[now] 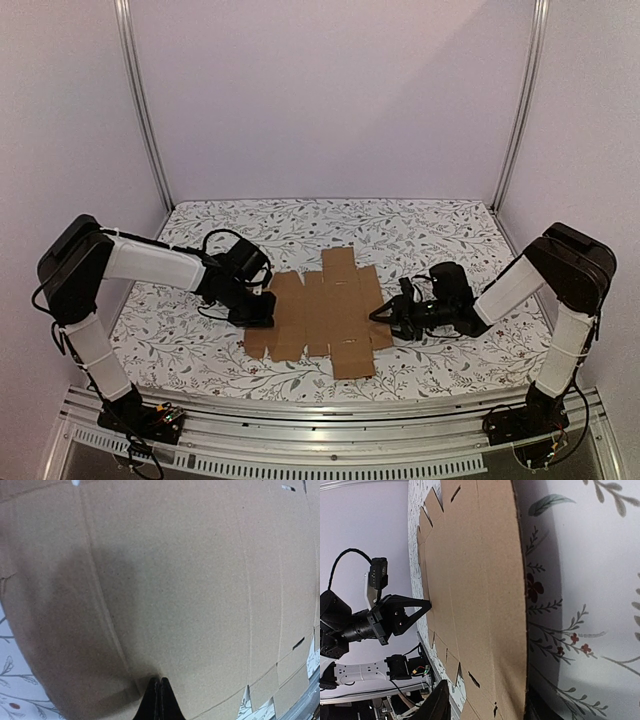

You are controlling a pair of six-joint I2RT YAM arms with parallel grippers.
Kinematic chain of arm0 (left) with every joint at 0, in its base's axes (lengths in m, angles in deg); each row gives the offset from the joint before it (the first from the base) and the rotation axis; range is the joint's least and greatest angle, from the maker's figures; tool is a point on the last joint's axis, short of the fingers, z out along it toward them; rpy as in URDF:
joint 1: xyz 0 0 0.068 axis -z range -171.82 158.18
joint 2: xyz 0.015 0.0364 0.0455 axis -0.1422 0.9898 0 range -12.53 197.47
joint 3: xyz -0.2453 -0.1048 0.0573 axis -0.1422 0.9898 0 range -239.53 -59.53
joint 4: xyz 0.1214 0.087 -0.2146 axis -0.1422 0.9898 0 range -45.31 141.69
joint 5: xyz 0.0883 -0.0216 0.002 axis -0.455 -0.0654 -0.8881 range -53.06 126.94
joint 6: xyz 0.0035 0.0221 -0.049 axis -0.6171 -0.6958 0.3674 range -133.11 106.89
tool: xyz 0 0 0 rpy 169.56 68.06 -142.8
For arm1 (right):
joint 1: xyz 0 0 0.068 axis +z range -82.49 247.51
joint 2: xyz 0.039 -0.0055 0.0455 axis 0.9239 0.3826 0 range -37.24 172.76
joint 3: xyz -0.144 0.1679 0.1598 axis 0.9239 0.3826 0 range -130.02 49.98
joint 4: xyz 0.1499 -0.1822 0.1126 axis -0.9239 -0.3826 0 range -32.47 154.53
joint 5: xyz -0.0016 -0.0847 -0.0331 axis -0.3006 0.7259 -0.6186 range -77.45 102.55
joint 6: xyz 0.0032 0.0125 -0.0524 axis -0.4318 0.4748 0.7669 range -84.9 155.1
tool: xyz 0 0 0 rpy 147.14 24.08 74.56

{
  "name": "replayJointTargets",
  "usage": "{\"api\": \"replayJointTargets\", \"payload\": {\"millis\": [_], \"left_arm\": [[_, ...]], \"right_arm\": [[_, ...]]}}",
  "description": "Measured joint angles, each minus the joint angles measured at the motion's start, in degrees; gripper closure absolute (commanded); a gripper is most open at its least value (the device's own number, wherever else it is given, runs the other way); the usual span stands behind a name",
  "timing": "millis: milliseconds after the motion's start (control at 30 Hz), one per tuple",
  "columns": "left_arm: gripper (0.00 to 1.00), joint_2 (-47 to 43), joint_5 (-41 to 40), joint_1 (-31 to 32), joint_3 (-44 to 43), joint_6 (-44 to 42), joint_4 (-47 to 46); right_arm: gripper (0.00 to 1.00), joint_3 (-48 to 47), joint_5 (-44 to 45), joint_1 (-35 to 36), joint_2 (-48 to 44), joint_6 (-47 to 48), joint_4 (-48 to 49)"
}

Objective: Fold the paper box

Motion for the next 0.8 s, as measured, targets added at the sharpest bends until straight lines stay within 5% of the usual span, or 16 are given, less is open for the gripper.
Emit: {"api": "replayJointTargets", "payload": {"millis": [267, 533, 800], "left_arm": [[1.0, 0.1, 0.0, 0.2, -0.1, 0.0, -0.3], [1.0, 0.1, -0.2, 0.2, -0.1, 0.0, -0.3], [0.97, -0.1, -0.7, 0.2, -0.2, 0.0, 0.4]], "right_arm": [[0.72, 1.4, -0.8, 0.1, 1.5, -4.2, 5.4], [1.0, 1.4, -0.7, 0.1, 1.5, -5.1, 6.7], [1.0, 0.7, -0.5, 0.3, 0.2, -3.3, 2.4]]}}
